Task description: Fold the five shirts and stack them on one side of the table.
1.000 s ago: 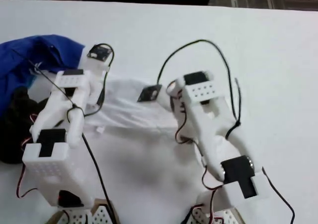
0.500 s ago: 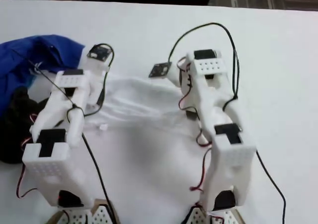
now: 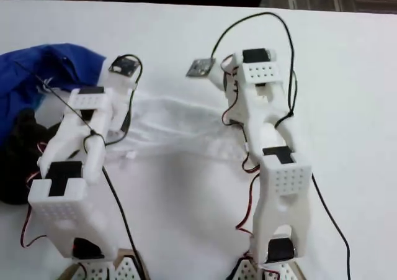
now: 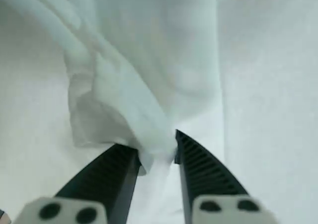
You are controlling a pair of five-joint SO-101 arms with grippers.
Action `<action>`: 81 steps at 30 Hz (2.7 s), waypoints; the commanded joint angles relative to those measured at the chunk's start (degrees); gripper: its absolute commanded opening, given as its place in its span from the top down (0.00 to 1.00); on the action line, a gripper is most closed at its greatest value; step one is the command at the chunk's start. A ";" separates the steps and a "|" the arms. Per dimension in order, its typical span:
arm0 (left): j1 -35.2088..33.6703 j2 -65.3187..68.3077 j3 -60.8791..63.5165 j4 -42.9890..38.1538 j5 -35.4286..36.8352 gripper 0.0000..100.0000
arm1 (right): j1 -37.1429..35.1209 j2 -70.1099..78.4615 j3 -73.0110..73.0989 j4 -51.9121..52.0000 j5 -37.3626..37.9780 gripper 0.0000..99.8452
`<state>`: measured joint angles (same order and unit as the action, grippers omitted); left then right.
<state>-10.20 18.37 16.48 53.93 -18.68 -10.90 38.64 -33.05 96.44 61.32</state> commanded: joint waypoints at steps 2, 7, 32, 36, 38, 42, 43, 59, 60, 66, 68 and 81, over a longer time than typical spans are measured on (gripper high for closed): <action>-0.09 0.26 -1.27 -1.32 0.62 0.98 | 2.15 -0.40 -5.10 0.40 -1.32 0.75; -0.09 0.35 -1.45 -1.32 0.62 0.98 | 4.09 -0.57 -7.47 0.48 -1.41 0.78; 0.00 0.44 -1.71 -1.32 0.53 0.98 | -8.22 -12.18 12.31 -8.57 -15.82 0.98; 0.00 0.44 -1.71 -1.32 0.53 0.98 | -8.22 -9.89 12.31 -14.99 -16.00 0.98; 0.00 0.44 -1.71 -1.32 0.53 0.98 | -8.13 -9.45 12.31 -16.22 -16.00 0.98; 0.00 0.44 -1.71 -1.32 0.53 0.98 | -7.96 -11.21 12.22 -15.16 -16.00 0.98; 0.00 0.44 -1.71 -1.32 0.53 0.98 | -7.96 -12.79 12.22 -14.29 -16.09 0.98; 0.00 0.44 -1.71 -1.32 0.53 0.98 | -8.40 -25.19 33.23 -12.26 -15.56 0.98; 0.00 0.44 -1.71 -1.32 0.53 0.98 | -8.40 -25.19 35.60 -15.25 -15.56 0.98; 0.00 0.44 -1.71 -1.32 0.53 0.98 | -4.53 -25.19 44.48 -24.22 -15.47 0.98; 0.00 0.44 -1.71 -1.32 0.53 0.98 | -4.00 -25.36 47.12 -23.87 -15.47 0.98; 0.00 0.44 -1.71 -1.32 0.53 0.98 | -4.18 -32.40 53.54 -23.78 -11.96 0.98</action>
<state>-10.20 18.64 16.40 53.93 -18.68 -15.65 12.70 20.57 72.53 48.84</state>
